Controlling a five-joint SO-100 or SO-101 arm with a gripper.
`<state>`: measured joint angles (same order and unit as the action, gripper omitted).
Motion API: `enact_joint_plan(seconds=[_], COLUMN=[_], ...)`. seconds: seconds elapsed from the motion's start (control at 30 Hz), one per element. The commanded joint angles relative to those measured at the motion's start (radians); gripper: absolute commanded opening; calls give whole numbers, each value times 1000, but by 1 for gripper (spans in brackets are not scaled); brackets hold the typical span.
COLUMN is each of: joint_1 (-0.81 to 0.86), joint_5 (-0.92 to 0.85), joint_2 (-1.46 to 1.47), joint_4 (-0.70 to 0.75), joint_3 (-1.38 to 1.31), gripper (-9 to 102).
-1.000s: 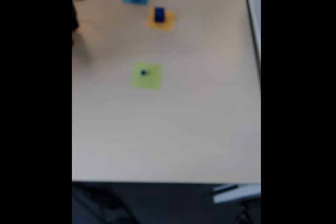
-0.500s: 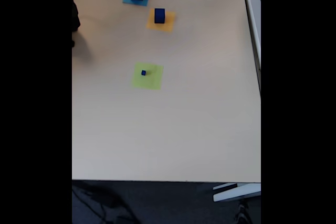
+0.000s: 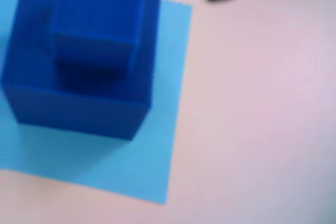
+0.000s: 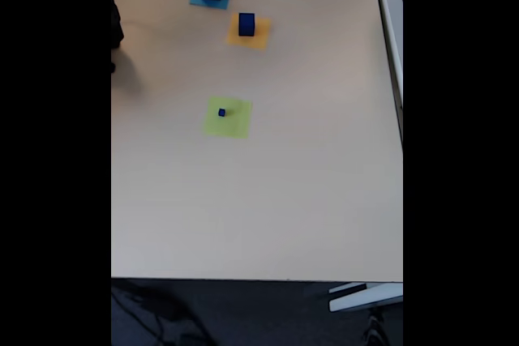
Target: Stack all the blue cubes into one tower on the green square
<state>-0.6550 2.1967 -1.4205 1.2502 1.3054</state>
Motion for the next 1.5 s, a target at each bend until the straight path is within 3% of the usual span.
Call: enact_joint_plan(seconds=[0.0,1.47], joint_1=[-21,-54], joint_5=[-5,2], joint_2=[-2,144], joint_4=[14,52], joint_3=[-61,-74], gripper=[29,22])
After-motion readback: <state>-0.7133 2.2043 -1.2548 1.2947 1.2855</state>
